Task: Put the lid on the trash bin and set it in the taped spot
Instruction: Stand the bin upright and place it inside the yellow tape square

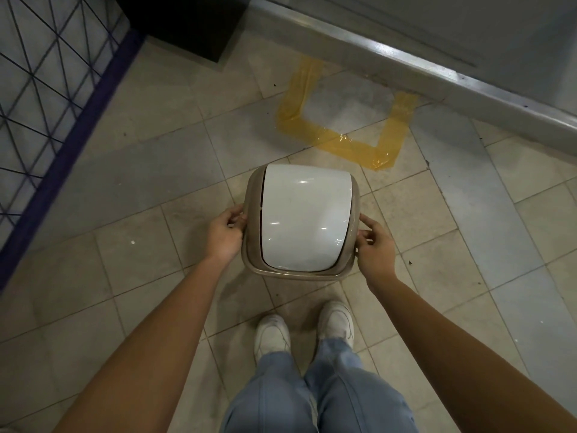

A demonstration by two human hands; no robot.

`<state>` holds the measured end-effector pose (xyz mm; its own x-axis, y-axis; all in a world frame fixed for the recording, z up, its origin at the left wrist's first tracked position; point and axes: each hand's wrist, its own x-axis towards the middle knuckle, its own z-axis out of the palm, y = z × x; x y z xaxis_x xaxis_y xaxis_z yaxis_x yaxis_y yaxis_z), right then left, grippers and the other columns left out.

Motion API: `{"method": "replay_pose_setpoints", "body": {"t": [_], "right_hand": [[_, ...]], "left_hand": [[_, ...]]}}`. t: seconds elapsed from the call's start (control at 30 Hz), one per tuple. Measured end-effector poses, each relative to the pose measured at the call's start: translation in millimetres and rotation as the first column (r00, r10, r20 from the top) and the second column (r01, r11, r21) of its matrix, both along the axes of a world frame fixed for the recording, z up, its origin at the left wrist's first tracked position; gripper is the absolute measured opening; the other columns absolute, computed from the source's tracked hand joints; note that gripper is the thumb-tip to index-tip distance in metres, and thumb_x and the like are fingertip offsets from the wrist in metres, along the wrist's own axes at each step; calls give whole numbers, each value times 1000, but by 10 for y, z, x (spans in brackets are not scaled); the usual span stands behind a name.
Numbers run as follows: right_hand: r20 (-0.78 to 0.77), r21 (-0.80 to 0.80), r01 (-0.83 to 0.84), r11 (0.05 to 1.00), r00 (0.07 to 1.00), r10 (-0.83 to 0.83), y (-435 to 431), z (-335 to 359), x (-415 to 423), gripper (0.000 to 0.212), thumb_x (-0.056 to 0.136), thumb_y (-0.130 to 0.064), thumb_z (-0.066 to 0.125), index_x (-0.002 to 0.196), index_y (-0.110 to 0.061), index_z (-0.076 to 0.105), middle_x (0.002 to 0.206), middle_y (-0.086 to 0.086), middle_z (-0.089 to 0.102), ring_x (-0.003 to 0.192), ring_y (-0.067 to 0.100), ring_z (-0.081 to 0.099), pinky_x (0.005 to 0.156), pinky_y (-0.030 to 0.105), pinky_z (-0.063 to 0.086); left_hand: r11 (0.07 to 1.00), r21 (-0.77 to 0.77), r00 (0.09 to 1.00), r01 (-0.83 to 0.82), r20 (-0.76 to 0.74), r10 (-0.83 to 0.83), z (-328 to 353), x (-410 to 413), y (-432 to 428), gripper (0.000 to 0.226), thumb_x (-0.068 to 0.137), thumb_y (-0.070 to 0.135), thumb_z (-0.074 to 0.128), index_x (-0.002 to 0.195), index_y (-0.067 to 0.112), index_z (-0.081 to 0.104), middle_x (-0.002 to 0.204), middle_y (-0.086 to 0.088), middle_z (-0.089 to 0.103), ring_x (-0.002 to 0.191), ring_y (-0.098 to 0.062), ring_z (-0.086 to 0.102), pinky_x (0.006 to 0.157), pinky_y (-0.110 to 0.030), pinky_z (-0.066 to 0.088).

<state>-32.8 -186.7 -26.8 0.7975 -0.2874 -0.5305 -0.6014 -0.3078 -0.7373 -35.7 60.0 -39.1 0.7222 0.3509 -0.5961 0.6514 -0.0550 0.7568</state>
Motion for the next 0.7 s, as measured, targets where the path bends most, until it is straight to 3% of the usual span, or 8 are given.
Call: {"method": "replay_pose_setpoints", "body": {"t": [0.33, 0.53, 0.7], "right_hand": [[-8, -40, 66, 997, 998, -66, 7, 7, 114, 37, 92, -5, 46, 124, -22, 56, 81, 1, 60, 80, 17, 56, 80, 36, 52], [-18, -90, 111, 990, 993, -114, 11, -6, 241, 38, 92, -7, 46, 124, -24, 55, 81, -1, 61, 78, 14, 58, 78, 35, 52], [-16, -98, 155, 983, 987, -157, -32, -14, 439, 37, 92, -8, 45, 123, -25, 56, 78, -7, 60, 78, 13, 57, 79, 36, 51]], "left_hand": [[996, 71, 998, 49, 42, -52, 51, 202, -84, 33, 92, 9, 47, 124, 11, 55, 103, -4, 62, 86, -15, 55, 77, -24, 42], [999, 1, 999, 44, 8, -44, 36, 446, -105, 33, 92, 12, 47, 124, 14, 55, 115, -9, 63, 97, -18, 57, 92, -34, 47], [997, -27, 998, 69, 15, -69, -13, 657, -148, 31, 92, 17, 47, 122, 19, 57, 115, -7, 64, 99, -18, 60, 89, -33, 48]]}}
